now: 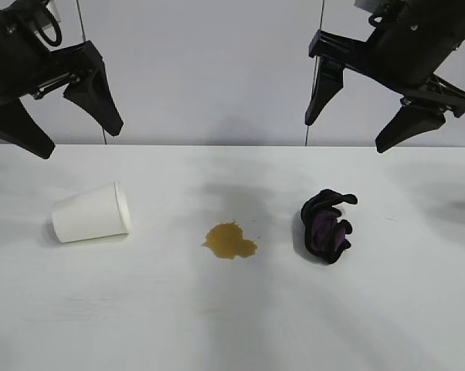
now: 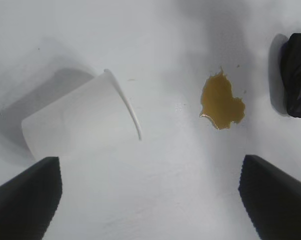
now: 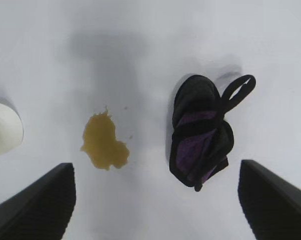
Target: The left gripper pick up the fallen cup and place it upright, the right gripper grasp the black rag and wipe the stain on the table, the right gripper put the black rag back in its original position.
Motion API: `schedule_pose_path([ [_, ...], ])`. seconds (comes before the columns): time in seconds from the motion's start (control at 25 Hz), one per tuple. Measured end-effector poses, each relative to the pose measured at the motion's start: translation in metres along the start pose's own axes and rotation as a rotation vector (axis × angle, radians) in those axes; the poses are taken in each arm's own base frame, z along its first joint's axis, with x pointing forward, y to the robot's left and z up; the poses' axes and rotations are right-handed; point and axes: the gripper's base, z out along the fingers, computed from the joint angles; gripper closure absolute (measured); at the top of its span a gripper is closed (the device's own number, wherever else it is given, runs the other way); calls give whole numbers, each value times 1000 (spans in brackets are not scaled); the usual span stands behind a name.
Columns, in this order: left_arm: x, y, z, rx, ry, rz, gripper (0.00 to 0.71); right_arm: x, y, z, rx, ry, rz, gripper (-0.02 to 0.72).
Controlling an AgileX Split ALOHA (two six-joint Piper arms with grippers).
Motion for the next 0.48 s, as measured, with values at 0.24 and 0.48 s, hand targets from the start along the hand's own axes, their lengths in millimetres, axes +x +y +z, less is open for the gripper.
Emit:
schedule_pose_path([
  [0.24, 0, 0, 0, 0, 0, 0, 16, 0, 0, 0, 0, 0, 0, 92],
  [0.48, 0, 0, 0, 0, 0, 0, 16, 1, 0, 0, 1, 7, 0, 92],
])
